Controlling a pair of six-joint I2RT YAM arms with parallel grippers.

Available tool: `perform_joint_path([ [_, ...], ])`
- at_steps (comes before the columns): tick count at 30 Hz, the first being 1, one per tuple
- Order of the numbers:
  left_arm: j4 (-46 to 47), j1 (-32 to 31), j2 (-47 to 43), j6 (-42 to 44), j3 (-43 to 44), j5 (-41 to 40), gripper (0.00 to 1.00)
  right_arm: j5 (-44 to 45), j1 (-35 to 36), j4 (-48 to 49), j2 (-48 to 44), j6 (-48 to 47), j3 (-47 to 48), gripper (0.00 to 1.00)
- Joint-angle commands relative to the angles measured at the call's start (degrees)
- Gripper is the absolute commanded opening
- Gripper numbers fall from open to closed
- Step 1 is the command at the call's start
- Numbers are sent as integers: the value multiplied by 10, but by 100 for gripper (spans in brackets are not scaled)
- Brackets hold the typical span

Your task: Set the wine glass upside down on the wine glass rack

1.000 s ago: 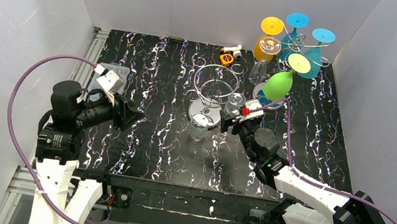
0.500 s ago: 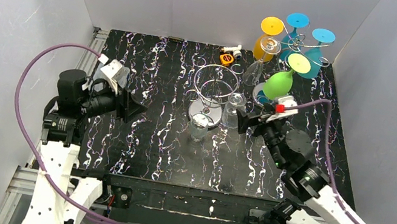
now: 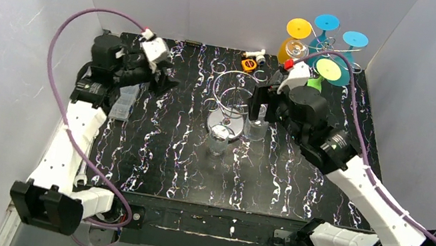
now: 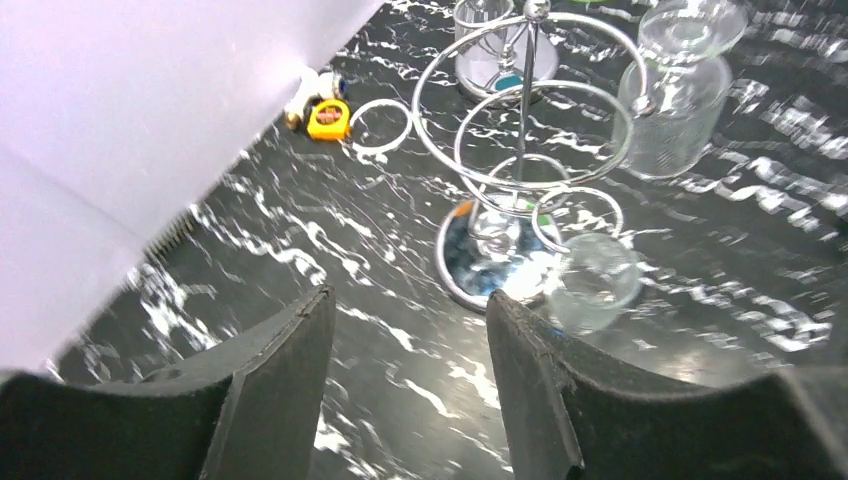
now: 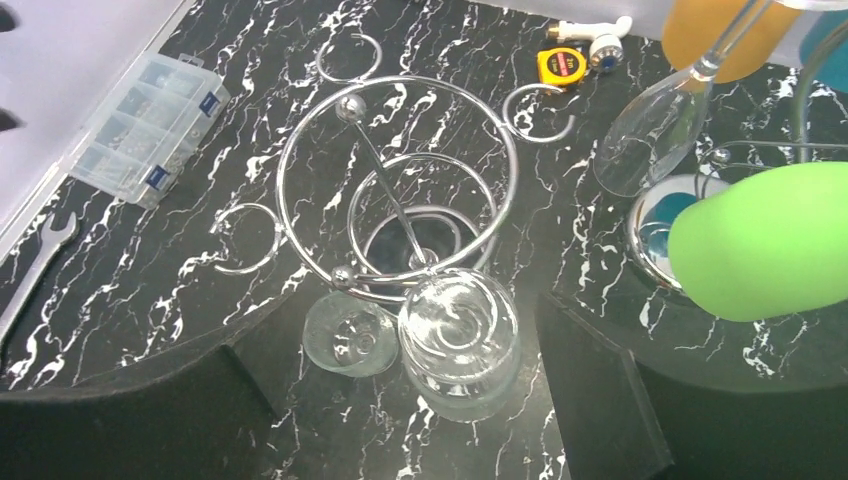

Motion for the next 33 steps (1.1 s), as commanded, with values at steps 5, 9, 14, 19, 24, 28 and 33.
perform_joint_path([
  [5,213,-110,81,452,-51,-42,55,-29,4,-48,77,57,113,88],
  [9,291,-123,133,480,-45,-52,51,-32,7,-45,104,71,125,86],
  [14,325,-131,181,538,-37,-39,50,-20,10,-34,129,76,137,84],
  [19,323,-134,210,608,-44,-14,49,-16,10,-9,143,83,137,84],
  [24,314,-139,229,638,-47,-7,49,-11,10,7,151,104,134,83],
  [28,315,-148,250,651,-39,-9,49,-29,10,26,152,135,109,81],
  [33,315,-155,269,661,-33,-4,45,-50,15,35,149,171,79,79],
])
